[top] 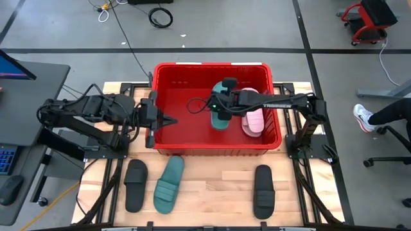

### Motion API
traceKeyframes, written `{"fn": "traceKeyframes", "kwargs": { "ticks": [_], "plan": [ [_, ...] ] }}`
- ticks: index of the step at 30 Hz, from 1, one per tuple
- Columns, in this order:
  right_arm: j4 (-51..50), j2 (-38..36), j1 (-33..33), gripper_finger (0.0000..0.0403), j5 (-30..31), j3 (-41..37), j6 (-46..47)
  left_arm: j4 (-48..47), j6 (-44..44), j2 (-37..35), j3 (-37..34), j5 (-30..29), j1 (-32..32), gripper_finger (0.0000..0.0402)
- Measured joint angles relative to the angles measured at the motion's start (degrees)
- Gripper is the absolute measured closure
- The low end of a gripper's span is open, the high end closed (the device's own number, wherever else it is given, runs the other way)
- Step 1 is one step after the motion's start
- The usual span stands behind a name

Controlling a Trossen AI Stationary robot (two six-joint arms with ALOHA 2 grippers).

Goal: Pick and place slides into bin
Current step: Put the right blue slipper into the red bin

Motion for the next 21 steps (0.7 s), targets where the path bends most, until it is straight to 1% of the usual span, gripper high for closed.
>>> {"fn": "traceKeyframes", "kwargs": {
  "ticks": [4,8,10,14,16,19,21],
  "plan": [
    [8.19,0.22,-0.77,0.0394,0.09,-7.59,-3.03,0.00,2.24,-0.01,0.00,-0.07,2.08,0.0379],
    [18.01,1.11,-0.96,0.0389,0.08,-13.90,-8.29,1.33,2.82,0.01,0.00,-0.19,6.71,0.0382],
    [21.07,1.83,-0.96,0.0389,-0.08,-16.08,-10.27,2.31,3.84,0.02,0.00,-0.28,9.10,0.0387],
    [24.82,2.58,-1.60,0.0391,-2.59,-18.74,-10.09,6.52,7.83,0.62,0.02,0.20,13.41,0.0394],
    [25.47,2.71,-2.32,0.0386,-4.21,-19.42,-9.00,8.60,8.29,1.06,-0.02,1.40,15.37,0.0394],
    [25.60,3.22,-3.42,0.0374,-7.37,-19.65,-8.42,12.10,8.29,1.56,0.10,3.53,17.65,0.0386],
    [26.47,3.63,-4.04,0.0369,-9.49,-19.67,-8.46,12.17,8.26,1.72,0.01,4.74,18.74,0.0378]
  ]
}}
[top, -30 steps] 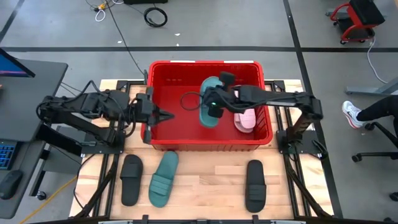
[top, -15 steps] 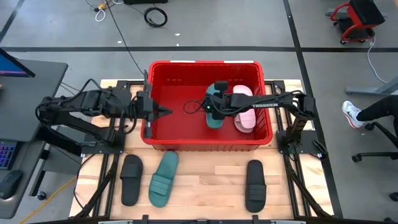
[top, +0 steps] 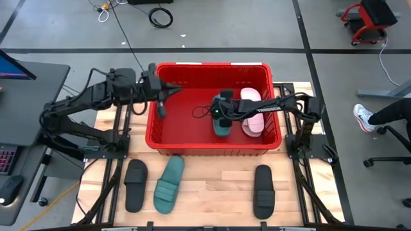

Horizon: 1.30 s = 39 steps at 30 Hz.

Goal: Pick and place slides into bin
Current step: Put the right blue slipper into the red bin, then stack the blue slipper on top of the other blue slipper in the red bin

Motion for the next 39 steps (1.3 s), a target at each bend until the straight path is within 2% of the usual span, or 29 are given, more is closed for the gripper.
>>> {"fn": "traceKeyframes", "kwargs": {
  "ticks": [10,13,21,25,29,35,39],
  "plan": [
    [1.22,0.94,-1.65,0.0351,-5.52,0.02,0.00,-0.45,-3.24,-0.05,-0.01,2.08,0.77,0.0358],
    [1.14,0.94,-1.62,0.0320,-5.90,0.02,0.21,-0.74,-4.58,-0.05,-0.01,3.44,0.52,0.0361],
    [-0.03,-0.38,-0.97,0.0210,-5.17,0.87,5.28,-1.88,-7.99,-0.36,-0.01,5.44,-0.92,0.0362],
    [-3.11,-2.58,0.64,0.0169,-5.14,4.68,6.38,-4.68,-9.32,-0.85,-0.01,5.42,-2.26,0.0358],
    [-8.05,-4.53,2.68,0.0147,-5.15,10.12,6.69,-6.82,-10.66,-1.00,-0.01,5.43,-4.30,0.0363],
    [-14.76,-7.22,6.28,0.0140,-5.21,20.14,15.08,-8.34,-12.24,-2.59,-0.03,5.40,-8.93,0.0375],
    [-15.16,-9.28,10.03,0.0142,-6.24,24.32,19.67,-11.14,-13.69,-4.69,-0.03,5.42,-13.31,0.0382]
  ]
}}
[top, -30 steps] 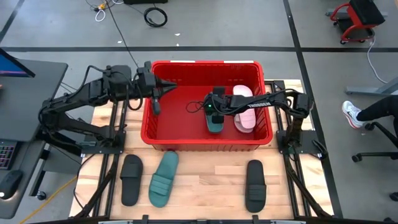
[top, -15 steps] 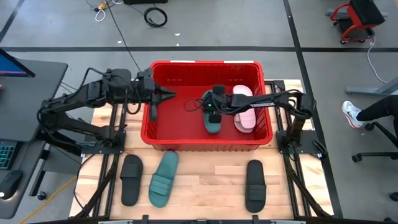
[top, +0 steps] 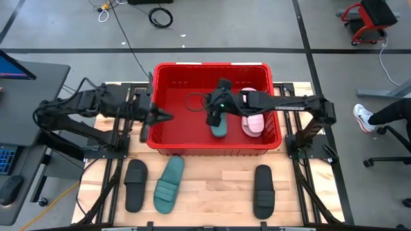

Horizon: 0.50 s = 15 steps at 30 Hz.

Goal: Pick and place slides into bin
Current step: Stack the blue slipper on top of the other blue slipper in the red bin

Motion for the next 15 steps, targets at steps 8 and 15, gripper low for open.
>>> {"fn": "traceKeyframes", "kwargs": {
  "ticks": [8,15],
  "plan": [
    [1.24,-0.46,13.70,0.0144,1.92,4.45,1.28,-3.51,-4.51,-3.79,0.00,-0.07,-8.80,0.0390],
    [4.17,-0.31,25.33,0.0147,1.73,4.80,16.86,-2.87,-10.61,-3.81,0.00,-0.37,-16.61,0.0387]
  ]
}}
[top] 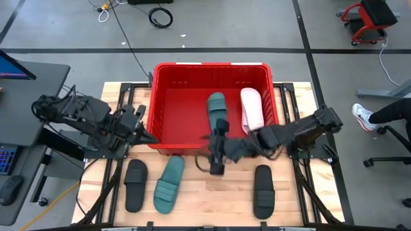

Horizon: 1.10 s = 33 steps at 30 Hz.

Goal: Pick and place slides into bin
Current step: Stack the blue slipper on top of the other blue slipper in the red bin

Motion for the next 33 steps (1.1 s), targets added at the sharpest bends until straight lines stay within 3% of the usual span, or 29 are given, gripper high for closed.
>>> {"fn": "traceKeyframes", "kwargs": {
  "ticks": [9,17,25,33],
  "plan": [
    [-2.09,2.49,11.36,0.0161,0.21,-0.02,14.38,8.41,-3.90,4.82,0.02,-11.56,-8.05,0.0394],
    [3.61,11.33,18.55,0.0161,-0.73,-0.02,29.33,9.19,-8.97,10.50,0.00,-20.50,-14.33,0.0385],
    [17.59,20.58,16.90,0.0149,-2.07,-0.02,34.03,9.83,-12.38,12.95,0.00,-21.70,-21.92,0.0397],
    [26.57,25.82,12.00,0.0153,-2.96,1.02,34.04,7.80,-16.05,12.95,0.00,-26.19,-34.97,0.0384]
  ]
}}
